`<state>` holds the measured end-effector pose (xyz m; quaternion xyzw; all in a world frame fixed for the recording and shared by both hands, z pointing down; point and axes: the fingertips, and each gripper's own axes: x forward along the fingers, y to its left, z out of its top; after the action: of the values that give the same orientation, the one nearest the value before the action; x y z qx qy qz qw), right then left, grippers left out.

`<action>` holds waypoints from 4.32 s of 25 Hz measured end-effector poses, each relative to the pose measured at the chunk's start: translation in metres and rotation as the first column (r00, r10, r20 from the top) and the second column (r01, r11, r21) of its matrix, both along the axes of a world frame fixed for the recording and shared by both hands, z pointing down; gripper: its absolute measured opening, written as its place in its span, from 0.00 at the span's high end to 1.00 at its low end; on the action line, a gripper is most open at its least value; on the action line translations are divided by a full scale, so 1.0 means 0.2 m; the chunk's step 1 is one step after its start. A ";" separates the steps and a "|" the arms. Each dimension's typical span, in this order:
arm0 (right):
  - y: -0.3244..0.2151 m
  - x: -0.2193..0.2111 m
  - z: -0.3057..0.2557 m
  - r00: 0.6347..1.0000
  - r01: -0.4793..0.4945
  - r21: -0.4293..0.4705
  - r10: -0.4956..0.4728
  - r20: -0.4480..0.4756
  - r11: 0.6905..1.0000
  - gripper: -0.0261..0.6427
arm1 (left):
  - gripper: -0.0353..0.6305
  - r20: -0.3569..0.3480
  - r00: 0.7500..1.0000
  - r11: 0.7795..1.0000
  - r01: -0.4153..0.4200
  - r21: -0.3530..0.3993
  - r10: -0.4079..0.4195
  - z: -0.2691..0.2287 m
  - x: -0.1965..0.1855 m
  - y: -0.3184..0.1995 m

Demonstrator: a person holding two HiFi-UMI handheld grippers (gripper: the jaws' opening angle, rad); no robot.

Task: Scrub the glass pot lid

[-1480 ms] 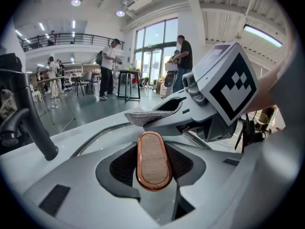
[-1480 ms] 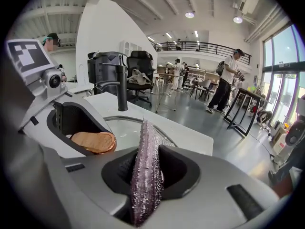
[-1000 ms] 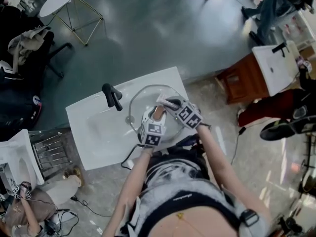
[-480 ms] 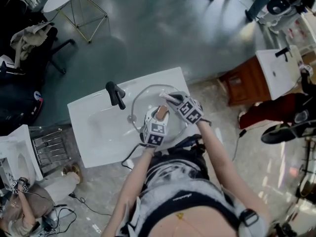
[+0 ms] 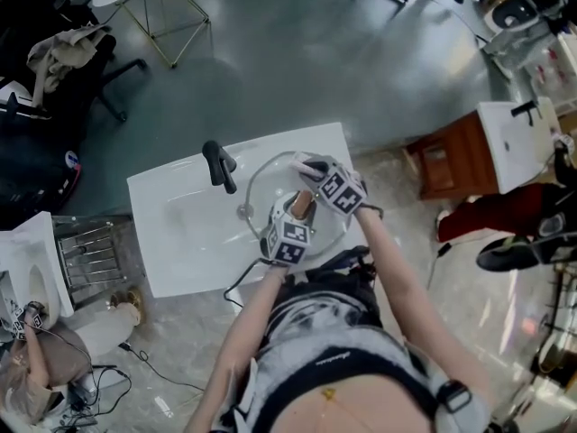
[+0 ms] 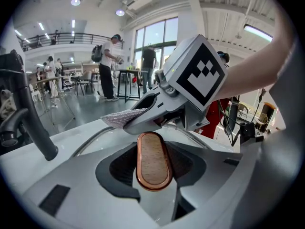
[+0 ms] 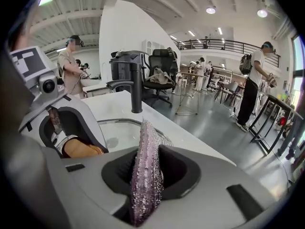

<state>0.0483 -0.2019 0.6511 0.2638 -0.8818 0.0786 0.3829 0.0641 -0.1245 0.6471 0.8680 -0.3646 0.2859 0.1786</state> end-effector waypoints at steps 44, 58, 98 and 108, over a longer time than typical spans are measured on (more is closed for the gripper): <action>0.09 -0.43 -0.04 0.954 0.296 -0.160 -0.300 0.001 0.942 0.82 | 0.63 0.001 1.000 1.000 0.001 -0.012 -0.001 -0.01 -0.01 0.02; 0.08 -0.41 -0.04 0.960 0.279 -0.125 -0.281 -0.001 0.952 0.82 | 0.57 -0.174 0.928 0.939 0.302 -0.167 -0.330 -0.03 -0.70 0.23; 0.11 -0.48 0.00 0.940 0.281 -0.146 -0.303 -0.157 0.948 0.82 | 0.69 -0.404 0.785 0.806 0.196 -0.558 -0.470 0.17 -0.73 0.32; 0.16 -0.56 0.02 0.940 0.262 -0.163 -0.290 -0.179 0.951 0.82 | 0.69 -0.400 0.792 0.808 0.189 -0.558 -0.461 0.17 -0.74 0.32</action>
<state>-0.0646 -0.1698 0.6550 0.1171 -0.8595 0.0574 0.4943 -0.0832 -0.0608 0.6817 0.7583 -0.3669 0.0879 0.5316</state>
